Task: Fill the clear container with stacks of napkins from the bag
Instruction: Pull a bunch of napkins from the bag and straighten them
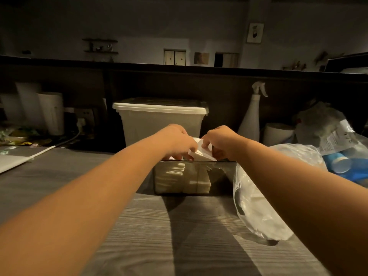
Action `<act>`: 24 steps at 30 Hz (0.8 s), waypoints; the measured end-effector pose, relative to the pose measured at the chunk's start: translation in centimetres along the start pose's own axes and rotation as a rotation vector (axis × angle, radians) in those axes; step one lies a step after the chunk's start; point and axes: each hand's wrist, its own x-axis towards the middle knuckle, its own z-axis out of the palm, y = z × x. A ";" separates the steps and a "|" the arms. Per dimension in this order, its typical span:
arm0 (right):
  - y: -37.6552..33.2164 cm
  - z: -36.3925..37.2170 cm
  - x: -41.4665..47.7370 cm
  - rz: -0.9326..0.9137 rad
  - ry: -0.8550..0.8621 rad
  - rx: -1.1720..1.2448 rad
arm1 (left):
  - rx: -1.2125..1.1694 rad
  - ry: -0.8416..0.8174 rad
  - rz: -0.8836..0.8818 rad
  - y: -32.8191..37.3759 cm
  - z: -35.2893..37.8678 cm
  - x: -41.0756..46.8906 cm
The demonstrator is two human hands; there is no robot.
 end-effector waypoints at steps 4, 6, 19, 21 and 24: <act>0.3 0.7 0.2 0.014 -0.061 -0.102 | 0.136 -0.055 -0.007 0.4 0.2 0.3; 0.3 0.9 0.3 0.009 -0.094 -0.146 | 0.212 -0.068 -0.013 0.4 0.4 0.7; 0.5 1.3 1.2 0.008 -0.248 -0.425 | 0.153 -0.081 -0.088 0.2 0.5 0.9; 0.5 1.4 1.3 0.000 -0.243 -0.437 | 0.140 -0.050 -0.093 0.3 0.2 0.8; 0.4 1.4 1.5 0.006 -0.231 -0.438 | 0.123 -0.032 -0.081 0.3 0.0 0.5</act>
